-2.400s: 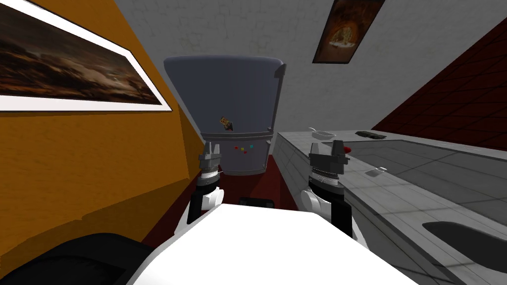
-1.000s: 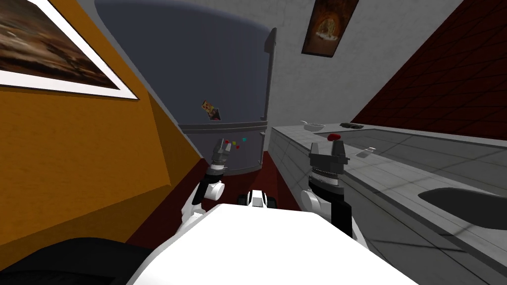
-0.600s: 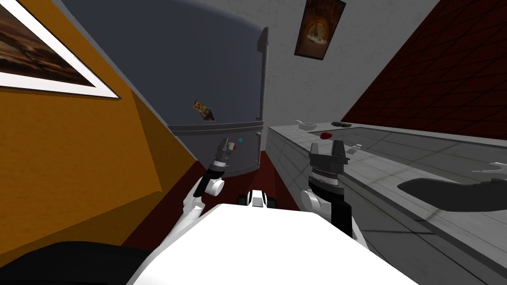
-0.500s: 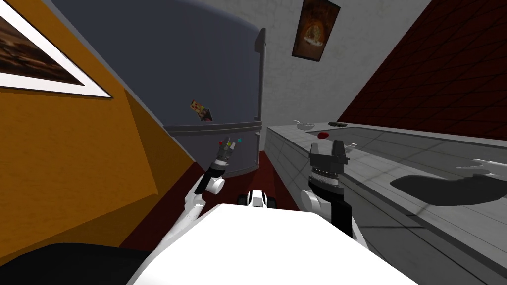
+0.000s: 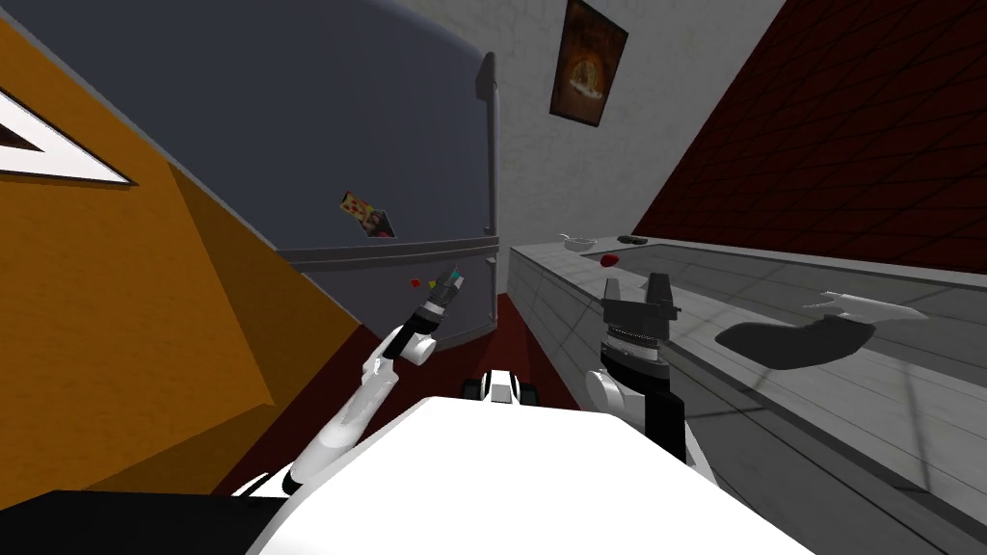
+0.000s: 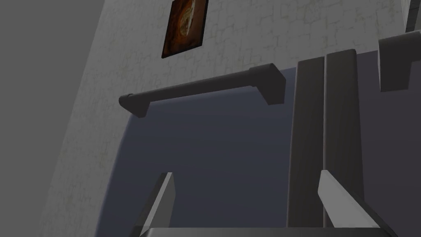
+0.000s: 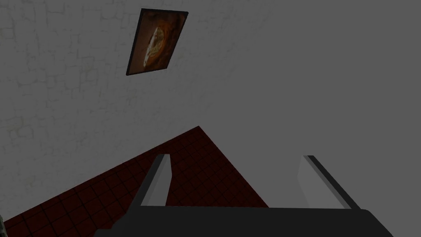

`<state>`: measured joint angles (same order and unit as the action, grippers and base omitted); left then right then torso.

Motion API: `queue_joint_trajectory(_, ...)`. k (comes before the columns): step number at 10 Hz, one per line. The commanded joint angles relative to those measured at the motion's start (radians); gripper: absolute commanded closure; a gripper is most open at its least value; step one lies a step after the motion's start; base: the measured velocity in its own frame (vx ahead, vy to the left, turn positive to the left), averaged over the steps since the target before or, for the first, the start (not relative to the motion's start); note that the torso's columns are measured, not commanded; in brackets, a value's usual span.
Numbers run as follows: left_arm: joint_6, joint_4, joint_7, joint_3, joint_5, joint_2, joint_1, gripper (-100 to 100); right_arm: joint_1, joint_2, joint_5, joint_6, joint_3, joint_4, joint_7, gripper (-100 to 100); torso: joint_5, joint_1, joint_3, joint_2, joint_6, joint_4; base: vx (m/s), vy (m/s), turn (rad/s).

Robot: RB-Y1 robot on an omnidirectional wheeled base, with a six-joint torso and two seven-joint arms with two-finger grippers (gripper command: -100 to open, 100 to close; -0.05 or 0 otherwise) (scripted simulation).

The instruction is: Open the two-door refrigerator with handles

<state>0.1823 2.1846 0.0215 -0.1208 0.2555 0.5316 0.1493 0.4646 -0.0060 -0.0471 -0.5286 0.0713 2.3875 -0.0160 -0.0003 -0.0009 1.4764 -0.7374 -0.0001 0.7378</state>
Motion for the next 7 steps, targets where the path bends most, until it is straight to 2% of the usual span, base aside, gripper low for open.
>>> queue_joint_trajectory(1,-0.051,-0.034,0.012,-0.01,0.025,0.067,-0.064,-100,0.0,0.0,0.0,0.0,0.0,0.0,0.0,0,0.0,0.002,0.0,-0.001,0.0,0.0,0.019,-0.023,-0.151)
queue_joint_trajectory(2,-0.081,-0.055,0.019,-0.015,0.04,0.094,-0.095,-100,0.0,0.0,0.0,0.0,0.0,0.0,0.0,0,0.001,0.002,-0.001,-0.001,0.0,0.0,0.021,-0.031,-0.197)
queue_joint_trajectory(3,-0.081,-0.055,0.019,-0.015,0.04,0.107,-0.098,-100,0.0,0.0,0.0,0.0,0.0,0.0,0.0,0,0.0,0.001,0.0,-0.001,0.0,0.0,0.018,-0.023,-0.061)
queue_joint_trajectory(5,-0.141,-0.1,0.033,-0.026,0.07,0.174,-0.163,-100,0.0,0.0,0.0,0.0,0.0,0.0,0.0,0,0.0,0.001,-0.001,-0.001,0.0,0.0,0.02,-0.028,-0.177)
queue_joint_trajectory(6,-0.143,-0.1,0.033,-0.026,0.07,0.186,-0.169,-100,0.0,0.0,0.0,0.0,0.0,0.0,0.0,0,0.0,0.0,0.0,0.0,0.001,0.0,0.021,-0.02,-0.075)
queue_joint_trajectory(7,-0.174,-0.124,0.04,-0.031,0.085,0.226,-0.205,-100,0.0,0.0,0.0,0.0,0.0,0.0,0.0,0,0.0,0.001,0.0,-0.001,-0.001,0.0,0.021,-0.022,-0.107)
